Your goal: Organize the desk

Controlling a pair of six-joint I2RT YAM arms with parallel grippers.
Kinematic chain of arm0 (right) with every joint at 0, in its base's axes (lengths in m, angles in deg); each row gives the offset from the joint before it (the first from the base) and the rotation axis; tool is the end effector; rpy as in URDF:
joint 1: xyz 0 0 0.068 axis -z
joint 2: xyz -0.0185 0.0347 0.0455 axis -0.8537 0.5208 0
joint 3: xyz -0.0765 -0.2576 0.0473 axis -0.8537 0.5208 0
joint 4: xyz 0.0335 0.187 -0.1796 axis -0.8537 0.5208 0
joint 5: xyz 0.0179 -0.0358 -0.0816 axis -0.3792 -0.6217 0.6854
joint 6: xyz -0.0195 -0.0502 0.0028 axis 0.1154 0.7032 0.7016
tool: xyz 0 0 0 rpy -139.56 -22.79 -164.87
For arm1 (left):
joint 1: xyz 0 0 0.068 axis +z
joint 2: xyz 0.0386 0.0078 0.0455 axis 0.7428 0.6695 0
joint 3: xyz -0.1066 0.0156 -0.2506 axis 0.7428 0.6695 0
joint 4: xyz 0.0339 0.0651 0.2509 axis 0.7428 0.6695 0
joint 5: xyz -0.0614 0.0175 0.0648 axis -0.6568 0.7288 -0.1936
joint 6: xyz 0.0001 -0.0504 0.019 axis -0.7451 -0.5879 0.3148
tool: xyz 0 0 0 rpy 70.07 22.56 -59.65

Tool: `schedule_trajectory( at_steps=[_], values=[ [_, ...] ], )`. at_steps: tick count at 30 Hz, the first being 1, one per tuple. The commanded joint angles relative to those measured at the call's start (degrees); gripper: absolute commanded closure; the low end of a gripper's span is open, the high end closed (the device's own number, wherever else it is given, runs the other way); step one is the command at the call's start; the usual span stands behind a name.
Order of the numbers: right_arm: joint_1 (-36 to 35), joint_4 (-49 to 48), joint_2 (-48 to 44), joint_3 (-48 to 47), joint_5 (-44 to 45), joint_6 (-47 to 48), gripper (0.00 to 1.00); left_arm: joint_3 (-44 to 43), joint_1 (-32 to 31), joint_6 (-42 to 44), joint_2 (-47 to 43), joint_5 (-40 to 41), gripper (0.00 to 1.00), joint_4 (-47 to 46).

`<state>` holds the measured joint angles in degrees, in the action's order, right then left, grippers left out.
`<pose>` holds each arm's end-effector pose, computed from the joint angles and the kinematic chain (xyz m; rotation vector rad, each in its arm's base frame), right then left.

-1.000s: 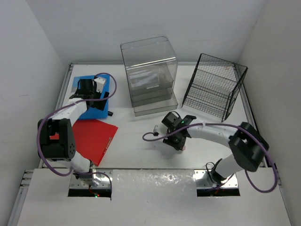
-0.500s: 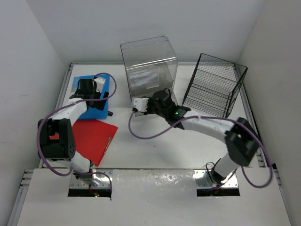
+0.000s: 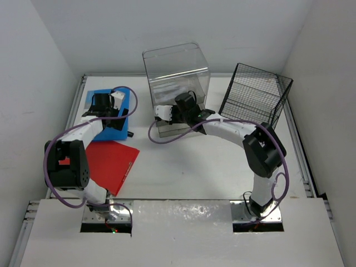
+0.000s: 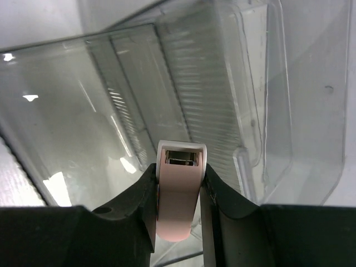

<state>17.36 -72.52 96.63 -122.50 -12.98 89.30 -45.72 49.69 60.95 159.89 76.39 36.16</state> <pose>0.3202 0.2787 0.2190 -1.5158 1.5684 -0.1164 0.3226 0.0128 0.2153 0.4616 2.4064 0.3194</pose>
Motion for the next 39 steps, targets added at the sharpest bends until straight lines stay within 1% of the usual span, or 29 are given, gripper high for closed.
schedule_trajectory(
  at_steps=[1, 2, 4, 5, 8, 9, 12, 17, 23, 25, 26, 27, 28, 29, 31, 32, 33, 34, 35, 38, 39],
  values=[
    [0.5, 3.2, 1.0, -4.3, -2.4, 0.5, 0.71, -0.5, 0.7, 0.5, -0.6, 0.3, 0.06, -0.6],
    [0.6, 3.5, 1.1, -4.5, -2.3, 0.3, 0.68, -0.4, 0.7, 0.6, -0.6, 0.3, 0.06, -0.6],
    [0.6, 4.7, 1.1, -4.9, -2.6, 0.2, 0.64, -0.4, 0.7, 0.7, -0.5, 0.4, 0.06, -0.5],
    [0.6, 5.4, 0.9, -5.0, -4.0, 0.1, 0.57, -0.4, 0.7, 0.6, -0.5, 0.4, 0.06, -0.6],
    [0.5, 5.7, 0.4, -4.9, -4.5, -0.2, 0.49, -0.5, 0.7, 0.6, -0.5, 0.4, 0.06, -0.5],
    [0.6, 6.0, 0.4, -4.9, -4.6, -0.2, 0.45, -0.5, 0.7, 0.6, -0.3, 0.4, 0.06, -0.5],
    [0.6, 6.4, -0.2, -4.9, -4.5, -0.5, 0.39, -0.4, 0.7, 0.7, -0.4, 0.4, 0.06, -0.4],
    [0.5, 4.6, -3.0, -4.3, -4.5, -3.6, 0.39, -0.5, 0.7, 0.7, -0.3, 0.3, 0.06, -0.2],
    [0.5, -1.2, -11.7, 0.5, -7.4, -15.0, 0.42, -0.7, 0.7, 0.6, -0.3, 0.2, 0.06, 0.0],
    [0.6, -3.4, -15.0, 4.1, -8.5, -21.9, 0.45, -0.7, 0.7, 0.6, -0.3, 0.1, 0.06, 0.1],
    [0.5, -5.3, -16.0, 5.7, -8.9, -24.3, 0.54, -0.7, 0.7, 0.7, -0.3, 0.0, 0.06, 0.1],
    [0.5, -5.9, -17.6, 8.9, -9.3, -28.6, 0.6, -0.7, 0.7, 0.6, -0.4, 0.0, 0.06, 0.2],
    [0.6, -6.6, -18.4, 10.5, -9.5, -30.6, 0.67, -0.7, 0.7, 0.6, -0.3, -0.1, 0.06, 0.2],
    [0.6, -8.3, -19.0, 12.4, -9.6, -32.4, 0.82, -0.7, 0.7, 0.7, -0.5, -0.1, 0.06, 0.2],
    [0.6, -11.1, -20.8, 18.3, -9.8, -36.2, 0.94, -0.7, 0.7, 0.7, -0.5, -0.2, 0.06, 0.1],
    [0.6, -15.3, -21.6, 20.7, -10.0, -37.5, 1.0, -0.7, 0.7, 0.7, -0.4, -0.3, 0.06, 0.2],
    [0.5, -17.9, -22.9, 26.0, -10.5, -38.2, 1.0, -0.7, 0.7, 0.7, -0.3, -0.4, 0.06, 0.2],
    [0.5, -21.1, -23.5, 28.6, -11.0, -38.4, 1.0, -0.7, 0.7, 0.7, -0.2, -0.4, 0.06, 0.1],
    [0.6, -26.1, -23.9, 33.2, -11.5, -38.4, 1.0, -0.7, 0.7, 0.7, -0.2, -0.4, 0.06, 0.2],
    [0.6, -31.7, -23.6, 37.9, -12.8, -37.1, 1.0, -0.7, 0.7, 0.7, -0.1, -0.4, 0.06, 0.2],
    [0.6, -32.2, -22.9, 38.2, -13.0, -36.6, 1.0, -0.7, 0.7, 0.7, -0.1, -0.4, 0.06, 0.2]
  ],
)
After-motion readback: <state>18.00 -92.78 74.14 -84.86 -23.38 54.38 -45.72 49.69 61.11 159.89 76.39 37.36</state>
